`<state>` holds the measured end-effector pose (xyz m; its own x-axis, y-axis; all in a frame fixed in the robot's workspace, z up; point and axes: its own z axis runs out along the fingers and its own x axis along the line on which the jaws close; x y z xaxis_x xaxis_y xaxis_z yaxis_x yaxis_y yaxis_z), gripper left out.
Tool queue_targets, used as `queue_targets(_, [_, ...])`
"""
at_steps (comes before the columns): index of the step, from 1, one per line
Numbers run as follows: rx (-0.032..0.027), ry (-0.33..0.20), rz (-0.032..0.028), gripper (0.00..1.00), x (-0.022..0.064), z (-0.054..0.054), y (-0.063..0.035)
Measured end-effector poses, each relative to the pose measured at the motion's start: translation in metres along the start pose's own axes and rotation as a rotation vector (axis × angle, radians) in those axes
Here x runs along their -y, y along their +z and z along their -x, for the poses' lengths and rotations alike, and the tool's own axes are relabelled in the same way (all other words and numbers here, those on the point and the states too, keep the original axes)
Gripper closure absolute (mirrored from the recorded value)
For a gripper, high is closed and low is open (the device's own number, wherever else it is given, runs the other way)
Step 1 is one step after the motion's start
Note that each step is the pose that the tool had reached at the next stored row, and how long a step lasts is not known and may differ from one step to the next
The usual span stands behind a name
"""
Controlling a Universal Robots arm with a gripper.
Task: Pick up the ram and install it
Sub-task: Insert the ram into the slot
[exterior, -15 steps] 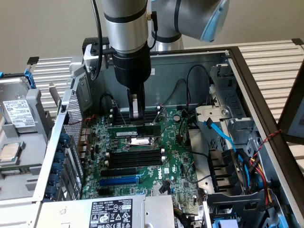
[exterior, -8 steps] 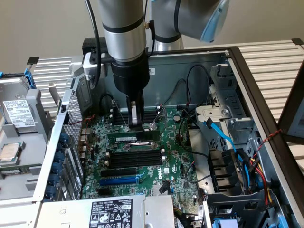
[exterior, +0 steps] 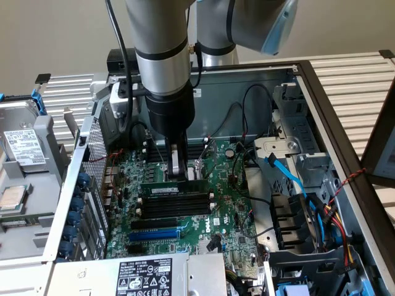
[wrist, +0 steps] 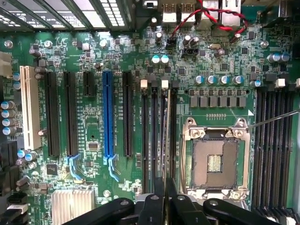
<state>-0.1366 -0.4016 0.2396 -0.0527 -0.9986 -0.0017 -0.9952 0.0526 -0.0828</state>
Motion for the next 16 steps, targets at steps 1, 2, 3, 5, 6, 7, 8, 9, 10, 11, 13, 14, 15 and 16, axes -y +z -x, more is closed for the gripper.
queue_targets(1, [-0.0001,0.0,0.0,0.87,-0.0001,-0.0006,0.0018])
queue_targets(2, [-0.0005,0.0,-0.0001,0.87,-0.0002,-0.0007,0.0031])
queue_targets(3, [-0.0009,0.0,-0.0001,0.87,-0.0002,-0.0007,0.0031])
queue_targets(5, [-0.001,0.0,-0.0001,0.87,-0.0003,-0.0007,0.0031])
queue_targets(6, [-0.001,0.0,0.0,0.87,-0.0002,-0.0007,0.0031])
queue_targets(7, [-0.0009,-0.001,-0.0001,0.87,-0.0002,-0.0008,0.0032])
queue_targets(8, [-0.0007,-0.002,0.0001,0.87,0.0,-0.0016,0.0031])
queue_targets(9, [-0.0007,-0.003,0.001,0.87,0.0002,-0.0027,0.0031])
queue_targets(10, [-0.0007,-0.004,0.0015,0.87,0.0004,-0.0043,0.0031])
queue_targets(11, [-0.0005,-0.006,0.0021,0.87,0.0005,-0.0057,0.0031])
queue_targets(13, [-0.0002,-0.011,0.0032,0.87,0.0007,-0.008,0.0031])
queue_targets(14, [0.0002,-0.017,0.0034,0.87,0.0007,-0.0085,0.0031])
queue_targets(15, [0.0007,-0.023,0.0035,0.87,0.0007,-0.009,0.0031])
queue_targets(16, [0.0012,-0.028,0.0036,0.87,0.0008,-0.0095,0.0031])
